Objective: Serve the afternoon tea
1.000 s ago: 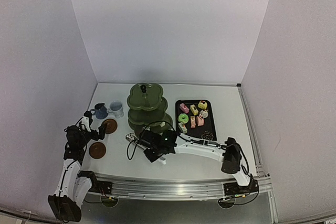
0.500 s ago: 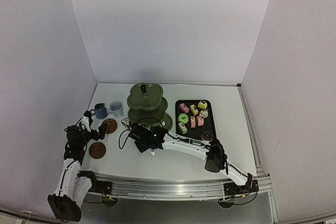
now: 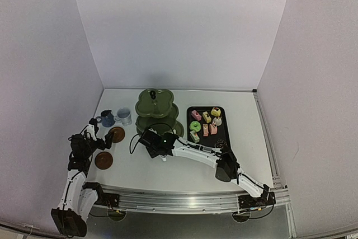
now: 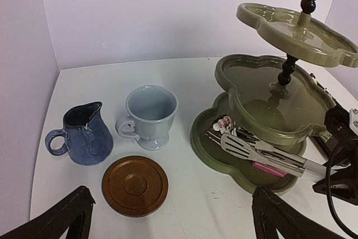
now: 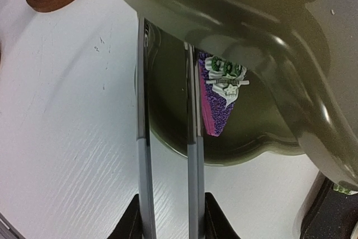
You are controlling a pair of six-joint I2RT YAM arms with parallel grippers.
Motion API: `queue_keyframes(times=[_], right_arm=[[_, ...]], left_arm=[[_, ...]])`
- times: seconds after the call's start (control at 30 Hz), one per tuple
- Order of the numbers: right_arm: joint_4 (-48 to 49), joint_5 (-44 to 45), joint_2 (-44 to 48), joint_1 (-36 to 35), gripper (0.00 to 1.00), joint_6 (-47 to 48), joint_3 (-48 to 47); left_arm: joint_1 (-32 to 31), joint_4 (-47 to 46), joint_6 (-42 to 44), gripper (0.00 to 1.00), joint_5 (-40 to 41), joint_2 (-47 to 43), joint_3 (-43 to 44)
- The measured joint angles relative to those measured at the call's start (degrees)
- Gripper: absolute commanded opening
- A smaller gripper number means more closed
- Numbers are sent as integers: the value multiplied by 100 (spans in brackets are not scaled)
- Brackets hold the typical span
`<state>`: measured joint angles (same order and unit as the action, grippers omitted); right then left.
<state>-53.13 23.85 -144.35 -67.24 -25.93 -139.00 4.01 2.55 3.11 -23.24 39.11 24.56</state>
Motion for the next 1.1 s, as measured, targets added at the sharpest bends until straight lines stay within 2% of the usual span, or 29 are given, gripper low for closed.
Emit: queue_keyframes(times=[0.7, 0.8, 0.93, 1.1], right_arm=[[35, 138, -42, 37, 0, -221, 192], [40, 138, -45, 40, 4, -223, 192], [40, 136, -45, 48, 17, -223, 192], [40, 136, -45, 48, 23, -220, 192]], left_arm=[[0, 19, 4, 99, -6, 0, -2], [0, 41, 4, 99, -7, 0, 0], [0, 45, 4, 99, -10, 0, 0], [0, 46, 4, 99, -11, 0, -1]])
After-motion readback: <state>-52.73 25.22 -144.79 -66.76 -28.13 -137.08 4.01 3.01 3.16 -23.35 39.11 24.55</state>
